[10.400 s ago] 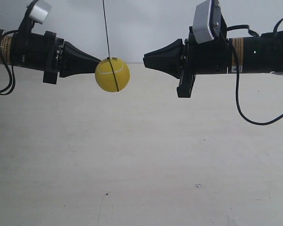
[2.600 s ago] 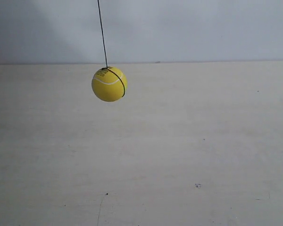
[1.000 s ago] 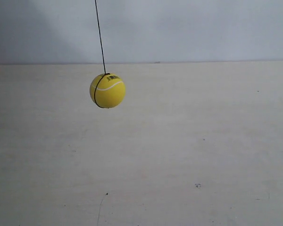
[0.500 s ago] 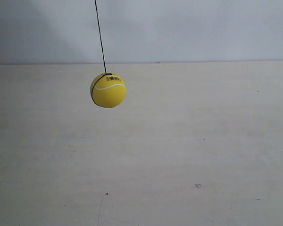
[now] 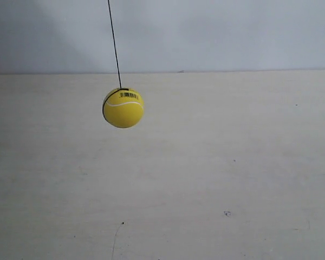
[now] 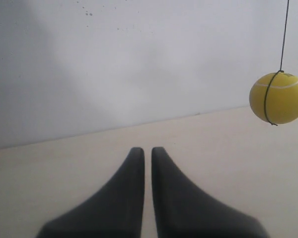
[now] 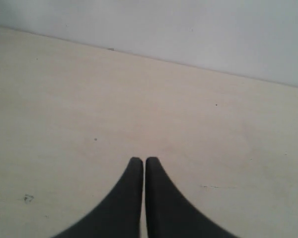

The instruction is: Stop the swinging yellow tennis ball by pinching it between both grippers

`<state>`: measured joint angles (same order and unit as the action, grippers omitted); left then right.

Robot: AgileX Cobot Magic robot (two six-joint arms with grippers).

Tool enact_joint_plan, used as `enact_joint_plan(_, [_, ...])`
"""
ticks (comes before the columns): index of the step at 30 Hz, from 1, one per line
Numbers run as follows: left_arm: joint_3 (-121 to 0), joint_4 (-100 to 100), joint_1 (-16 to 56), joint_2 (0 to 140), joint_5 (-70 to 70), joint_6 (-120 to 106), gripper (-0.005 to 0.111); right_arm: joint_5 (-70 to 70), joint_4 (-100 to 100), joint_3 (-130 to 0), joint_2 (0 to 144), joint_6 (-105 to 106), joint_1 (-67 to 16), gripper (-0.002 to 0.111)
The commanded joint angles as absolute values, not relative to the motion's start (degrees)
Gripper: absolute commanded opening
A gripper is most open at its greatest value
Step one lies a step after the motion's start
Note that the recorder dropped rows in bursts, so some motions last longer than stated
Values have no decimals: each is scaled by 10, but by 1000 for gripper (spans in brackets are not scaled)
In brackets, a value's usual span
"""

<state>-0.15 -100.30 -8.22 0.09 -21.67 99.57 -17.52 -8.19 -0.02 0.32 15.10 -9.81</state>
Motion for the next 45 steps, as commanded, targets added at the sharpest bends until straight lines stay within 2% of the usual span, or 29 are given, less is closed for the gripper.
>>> enact_joint_plan(1, [0,-999,-80,0,-217,995,5,-177,-81,0,0,141,-97,0])
enact_joint_plan(40, [0,-999,-80,0,-217,995,5,-199,-71,0,0,166,-97,0])
enact_joint_plan(45, [0,-999,-80,0,-265,936,5,-199,-71,0,0,166,-97,0])
